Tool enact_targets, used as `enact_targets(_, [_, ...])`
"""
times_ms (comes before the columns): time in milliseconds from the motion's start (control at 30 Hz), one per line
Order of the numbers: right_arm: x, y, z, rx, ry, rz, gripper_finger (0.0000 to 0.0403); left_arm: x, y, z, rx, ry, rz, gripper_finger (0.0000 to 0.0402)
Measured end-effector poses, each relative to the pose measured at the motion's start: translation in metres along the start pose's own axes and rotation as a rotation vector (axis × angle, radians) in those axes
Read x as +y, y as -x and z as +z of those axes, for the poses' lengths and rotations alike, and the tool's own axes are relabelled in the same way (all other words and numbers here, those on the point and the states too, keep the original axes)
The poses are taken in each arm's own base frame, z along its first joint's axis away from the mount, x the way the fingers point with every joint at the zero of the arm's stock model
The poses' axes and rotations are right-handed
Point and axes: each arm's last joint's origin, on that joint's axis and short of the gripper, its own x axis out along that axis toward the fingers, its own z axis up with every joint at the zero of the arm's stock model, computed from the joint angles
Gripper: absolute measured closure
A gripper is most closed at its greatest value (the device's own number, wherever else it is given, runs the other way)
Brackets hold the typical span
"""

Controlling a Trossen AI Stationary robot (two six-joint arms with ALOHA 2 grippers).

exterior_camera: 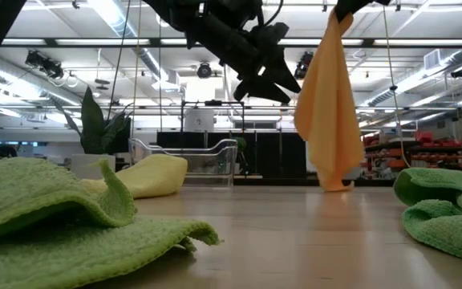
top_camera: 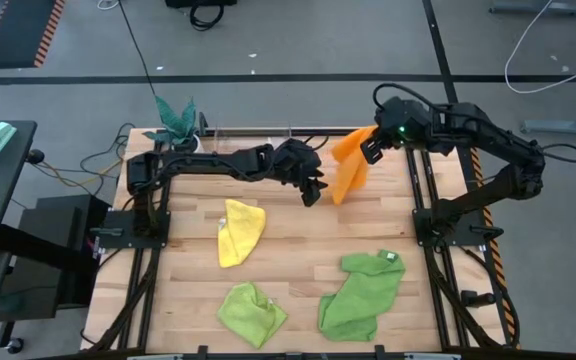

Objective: Fold microfiber towels
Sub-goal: Fold the orange towel

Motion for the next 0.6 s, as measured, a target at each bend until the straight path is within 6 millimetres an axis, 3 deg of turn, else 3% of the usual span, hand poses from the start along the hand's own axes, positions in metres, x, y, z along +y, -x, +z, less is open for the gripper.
enact_targets(333, [0.009, 0.005, -0.005, 0.000, 0.042, 0.048, 0.0403, 0.022, 0.003, 0.006, -0.021, 0.018, 0.013, 0.0205])
enact_targets(600, [0.004, 0.022, 0.005, -0.055, 0.022, 0.081, 0.0403, 0.024, 0.001, 0.006, -0.015, 0.030, -0.042, 0.0208])
